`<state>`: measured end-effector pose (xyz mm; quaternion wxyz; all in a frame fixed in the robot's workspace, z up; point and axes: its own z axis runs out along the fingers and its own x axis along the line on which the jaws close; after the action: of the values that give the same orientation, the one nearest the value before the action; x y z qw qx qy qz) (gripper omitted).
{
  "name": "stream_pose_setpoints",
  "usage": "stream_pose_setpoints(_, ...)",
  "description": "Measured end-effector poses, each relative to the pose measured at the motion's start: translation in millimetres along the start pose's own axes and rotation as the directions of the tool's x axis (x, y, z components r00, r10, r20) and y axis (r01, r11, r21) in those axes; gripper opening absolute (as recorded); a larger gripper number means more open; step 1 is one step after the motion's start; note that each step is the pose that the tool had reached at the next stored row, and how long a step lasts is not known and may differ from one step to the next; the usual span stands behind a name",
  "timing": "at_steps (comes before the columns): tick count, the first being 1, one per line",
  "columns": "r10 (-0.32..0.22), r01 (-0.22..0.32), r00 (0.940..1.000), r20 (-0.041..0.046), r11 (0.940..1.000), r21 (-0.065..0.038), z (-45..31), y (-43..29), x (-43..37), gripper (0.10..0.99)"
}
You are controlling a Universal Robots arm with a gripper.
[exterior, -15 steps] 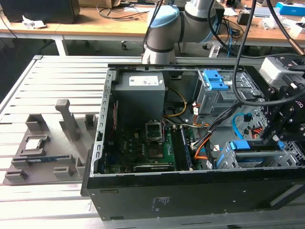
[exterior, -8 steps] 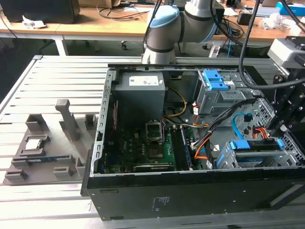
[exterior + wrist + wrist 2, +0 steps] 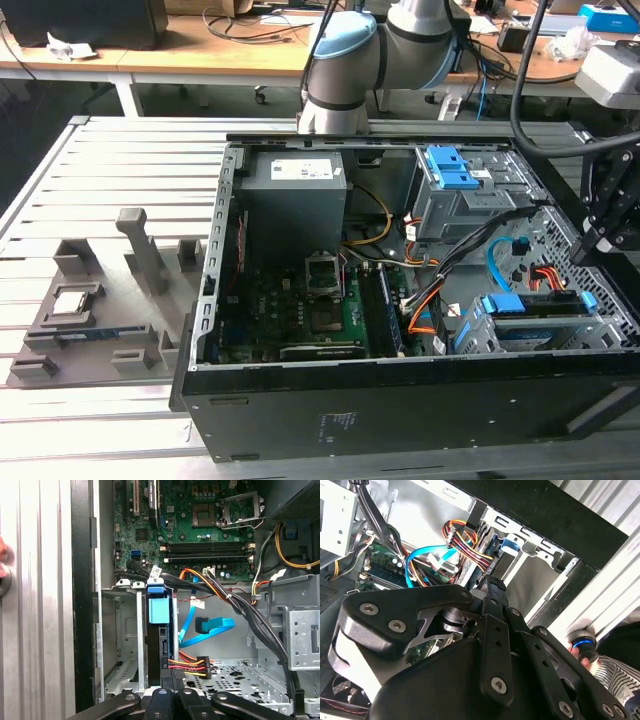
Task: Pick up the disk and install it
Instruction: 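Insert the first disk wire, then insert the second disk wire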
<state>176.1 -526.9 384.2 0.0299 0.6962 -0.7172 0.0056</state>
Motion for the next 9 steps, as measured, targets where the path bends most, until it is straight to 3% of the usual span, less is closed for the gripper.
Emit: stream_pose_setpoints(9,0.000,0.000,1.0000,-0.0002,1.0000,0.000,-0.4,0.0,0.0,0.106)
